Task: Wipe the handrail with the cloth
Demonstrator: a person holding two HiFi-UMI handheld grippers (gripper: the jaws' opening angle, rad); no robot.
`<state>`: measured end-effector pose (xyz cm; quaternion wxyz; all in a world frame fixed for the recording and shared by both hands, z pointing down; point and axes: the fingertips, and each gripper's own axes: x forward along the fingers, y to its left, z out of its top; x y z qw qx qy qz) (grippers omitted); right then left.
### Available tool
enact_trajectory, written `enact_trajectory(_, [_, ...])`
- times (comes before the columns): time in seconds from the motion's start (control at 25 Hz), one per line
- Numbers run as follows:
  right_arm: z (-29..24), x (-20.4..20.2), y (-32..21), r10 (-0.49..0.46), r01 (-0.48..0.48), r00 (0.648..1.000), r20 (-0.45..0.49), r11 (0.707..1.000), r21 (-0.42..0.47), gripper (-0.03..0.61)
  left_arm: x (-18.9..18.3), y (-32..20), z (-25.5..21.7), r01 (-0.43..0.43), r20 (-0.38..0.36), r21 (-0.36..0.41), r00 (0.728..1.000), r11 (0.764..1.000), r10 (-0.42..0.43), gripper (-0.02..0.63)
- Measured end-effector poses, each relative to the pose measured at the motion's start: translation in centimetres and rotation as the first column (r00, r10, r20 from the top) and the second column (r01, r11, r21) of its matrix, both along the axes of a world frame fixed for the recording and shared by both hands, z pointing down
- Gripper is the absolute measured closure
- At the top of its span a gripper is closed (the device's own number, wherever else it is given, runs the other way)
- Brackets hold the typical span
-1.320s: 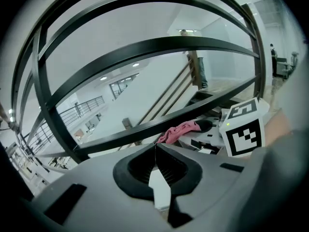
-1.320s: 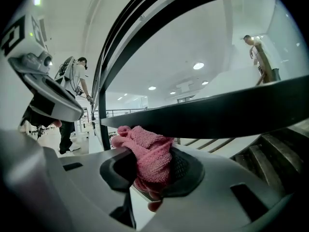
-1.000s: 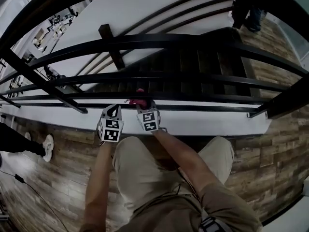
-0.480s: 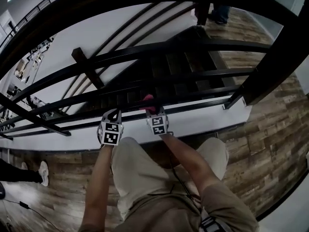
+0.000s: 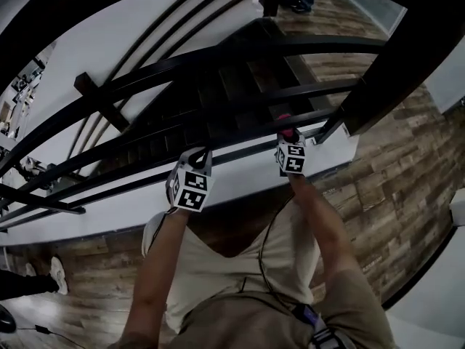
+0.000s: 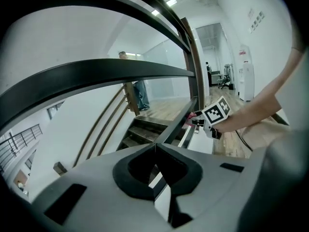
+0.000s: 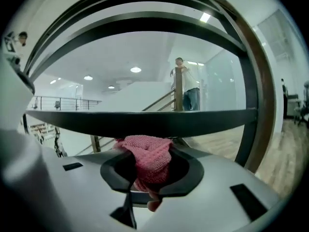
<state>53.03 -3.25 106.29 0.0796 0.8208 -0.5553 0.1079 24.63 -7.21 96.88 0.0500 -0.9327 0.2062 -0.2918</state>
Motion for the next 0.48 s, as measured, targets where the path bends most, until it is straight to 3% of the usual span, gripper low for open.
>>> enact_trajectory(0.16, [0.1, 5.3, 2.0, 0.068, -0.069, 0.997, -0.023, 0.997, -0.039, 0.463, 2.0, 0.7, 0.0, -0.030, -0.017, -0.009, 0.999, 1.000, 0.030, 0.595])
enact_trajectory(0.48, [-0.1, 17.4, 6.2, 0.217, -0.227, 0.973, -0.083, 0.962, -0.150, 0.463, 1.6, 0.2, 0.3, -0.031, -0.008, 0.000, 0.999, 1.000, 0.031, 0.595])
